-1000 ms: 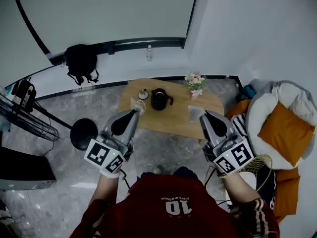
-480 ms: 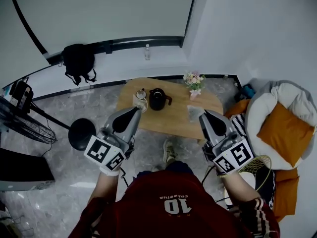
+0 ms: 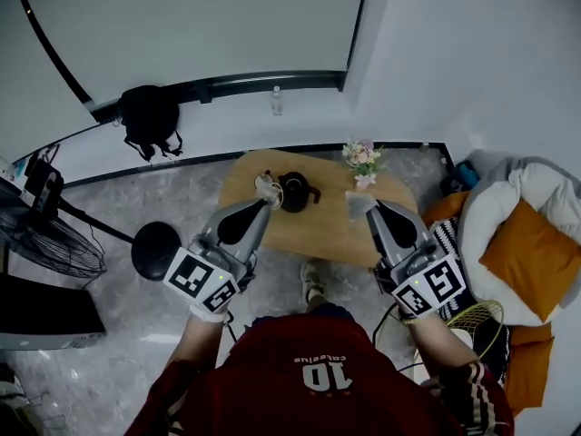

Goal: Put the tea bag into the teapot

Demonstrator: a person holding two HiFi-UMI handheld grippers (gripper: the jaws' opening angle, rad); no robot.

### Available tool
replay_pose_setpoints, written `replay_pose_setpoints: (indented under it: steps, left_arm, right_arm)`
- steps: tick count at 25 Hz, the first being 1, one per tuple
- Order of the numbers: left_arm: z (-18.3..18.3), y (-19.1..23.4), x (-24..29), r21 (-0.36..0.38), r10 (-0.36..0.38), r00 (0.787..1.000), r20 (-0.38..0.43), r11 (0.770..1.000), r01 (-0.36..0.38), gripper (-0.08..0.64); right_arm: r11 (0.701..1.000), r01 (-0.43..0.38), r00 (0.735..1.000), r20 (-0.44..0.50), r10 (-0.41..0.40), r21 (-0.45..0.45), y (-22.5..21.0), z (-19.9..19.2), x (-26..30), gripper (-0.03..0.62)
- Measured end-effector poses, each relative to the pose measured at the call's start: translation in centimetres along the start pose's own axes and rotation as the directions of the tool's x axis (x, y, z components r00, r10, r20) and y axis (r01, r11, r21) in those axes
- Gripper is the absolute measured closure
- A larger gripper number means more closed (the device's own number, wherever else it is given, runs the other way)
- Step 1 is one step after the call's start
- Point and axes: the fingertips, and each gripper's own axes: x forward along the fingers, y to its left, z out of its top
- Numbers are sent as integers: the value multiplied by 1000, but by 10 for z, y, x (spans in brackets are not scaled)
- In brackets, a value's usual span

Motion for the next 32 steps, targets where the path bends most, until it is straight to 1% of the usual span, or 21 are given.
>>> replay_pose_setpoints:
  steps: [9,14,17,21,26,32]
  left_arm:
    - [-15,36,51,9,-1,999,-36,1000,1,558]
    - [-30,56,79,-17,-4,999,-51,1000,4,558]
    - [-43,68,93,-17,-3,998,-70,1000,2,558]
    - [-70,83,113,3,-2,993,-119,1000,3,558]
    - [-116,102,137,23,-48,986,-159,998,52,558]
    - [-179,133,159,-21,-51,981,-189,999,48,558]
  right_arm:
    - [1000,1,1000,-2,-1,9,-56,-12,32,592]
    - [1000,-8,1000,-3,8,18,-82,-19,46,592]
    - [1000,-6,1000,-12,6,23,-96,-26,54,592]
    - [999,-2,1000,-25,2,32,-115,-36,61,592]
    - [998,10,999,-53,-7,54,-133,-56,71,592]
    - [996,17,996,-92,-8,90,-142,-85,84,592]
